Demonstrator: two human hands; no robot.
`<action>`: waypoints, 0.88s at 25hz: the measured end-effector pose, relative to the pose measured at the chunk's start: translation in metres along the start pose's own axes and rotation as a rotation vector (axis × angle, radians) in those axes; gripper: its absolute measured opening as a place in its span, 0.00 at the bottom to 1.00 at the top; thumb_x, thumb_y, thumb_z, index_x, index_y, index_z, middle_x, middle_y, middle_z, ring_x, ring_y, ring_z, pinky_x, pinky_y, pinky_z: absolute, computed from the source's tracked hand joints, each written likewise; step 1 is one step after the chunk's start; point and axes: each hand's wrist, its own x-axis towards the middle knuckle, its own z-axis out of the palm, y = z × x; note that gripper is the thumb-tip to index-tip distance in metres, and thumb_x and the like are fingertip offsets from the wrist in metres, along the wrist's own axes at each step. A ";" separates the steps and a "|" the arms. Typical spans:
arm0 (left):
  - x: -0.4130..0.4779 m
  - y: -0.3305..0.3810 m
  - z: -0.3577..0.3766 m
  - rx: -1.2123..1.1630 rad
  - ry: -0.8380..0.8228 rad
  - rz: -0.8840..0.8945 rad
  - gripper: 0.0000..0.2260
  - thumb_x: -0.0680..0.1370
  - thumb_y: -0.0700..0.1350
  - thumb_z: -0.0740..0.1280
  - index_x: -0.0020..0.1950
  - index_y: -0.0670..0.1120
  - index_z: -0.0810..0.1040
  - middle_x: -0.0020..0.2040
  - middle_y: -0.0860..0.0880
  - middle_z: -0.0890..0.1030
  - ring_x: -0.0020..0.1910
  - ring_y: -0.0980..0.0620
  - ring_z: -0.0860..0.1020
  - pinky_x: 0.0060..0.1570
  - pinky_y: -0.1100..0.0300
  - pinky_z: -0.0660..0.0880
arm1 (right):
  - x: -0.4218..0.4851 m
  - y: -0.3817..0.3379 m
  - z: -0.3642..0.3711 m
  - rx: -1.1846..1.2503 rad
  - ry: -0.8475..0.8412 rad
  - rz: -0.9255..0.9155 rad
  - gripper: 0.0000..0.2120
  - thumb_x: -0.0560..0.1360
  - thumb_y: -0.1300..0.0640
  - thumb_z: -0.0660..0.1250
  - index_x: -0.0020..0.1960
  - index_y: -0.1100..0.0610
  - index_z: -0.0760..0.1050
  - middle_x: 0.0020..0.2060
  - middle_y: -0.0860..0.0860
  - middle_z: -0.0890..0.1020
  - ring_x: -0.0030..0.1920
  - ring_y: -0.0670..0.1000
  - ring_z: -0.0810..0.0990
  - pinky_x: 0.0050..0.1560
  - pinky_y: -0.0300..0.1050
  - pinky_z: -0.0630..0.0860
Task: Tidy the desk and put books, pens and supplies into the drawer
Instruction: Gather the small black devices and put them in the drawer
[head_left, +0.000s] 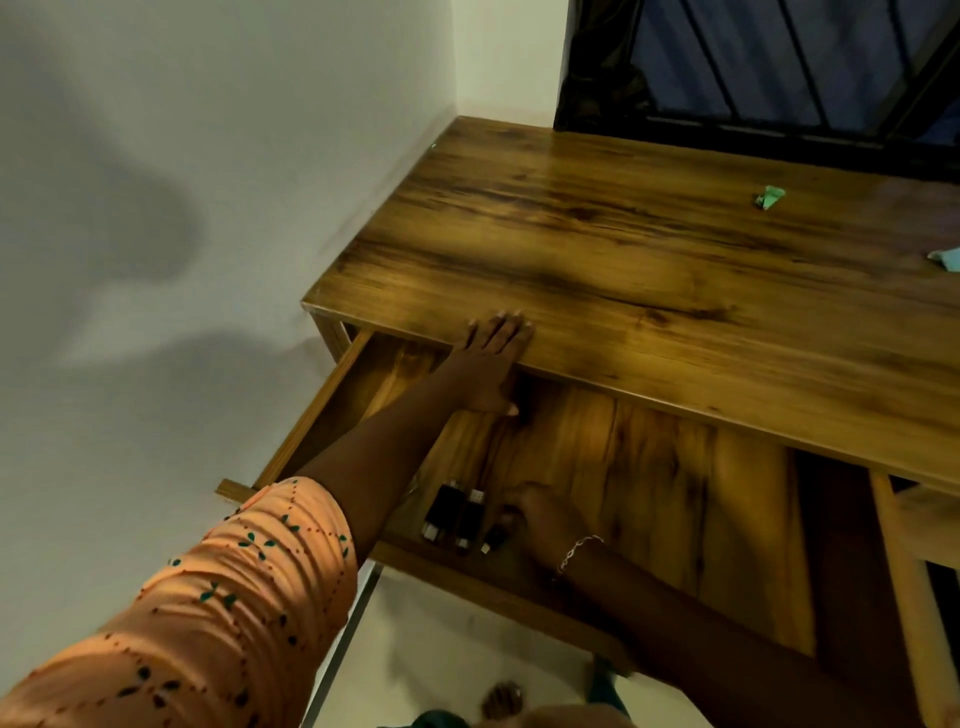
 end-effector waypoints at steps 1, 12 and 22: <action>-0.006 0.002 0.000 -0.047 0.016 0.002 0.45 0.73 0.60 0.65 0.76 0.44 0.39 0.77 0.44 0.40 0.76 0.45 0.38 0.73 0.47 0.40 | -0.008 0.002 -0.007 0.052 0.055 0.033 0.13 0.78 0.59 0.58 0.59 0.58 0.77 0.59 0.56 0.77 0.60 0.55 0.75 0.59 0.44 0.71; -0.149 0.100 0.082 -0.195 0.270 0.061 0.34 0.77 0.66 0.40 0.74 0.45 0.59 0.75 0.45 0.58 0.76 0.46 0.48 0.73 0.48 0.51 | -0.112 0.013 0.008 -0.342 0.447 -0.243 0.30 0.77 0.37 0.47 0.61 0.58 0.75 0.57 0.56 0.80 0.60 0.54 0.74 0.65 0.49 0.64; -0.109 0.090 0.080 -0.107 0.466 0.083 0.29 0.80 0.61 0.45 0.68 0.43 0.68 0.70 0.42 0.70 0.72 0.48 0.60 0.70 0.47 0.54 | -0.082 0.025 -0.017 -0.515 0.555 -0.234 0.33 0.77 0.37 0.41 0.64 0.58 0.71 0.60 0.55 0.79 0.63 0.53 0.74 0.70 0.48 0.62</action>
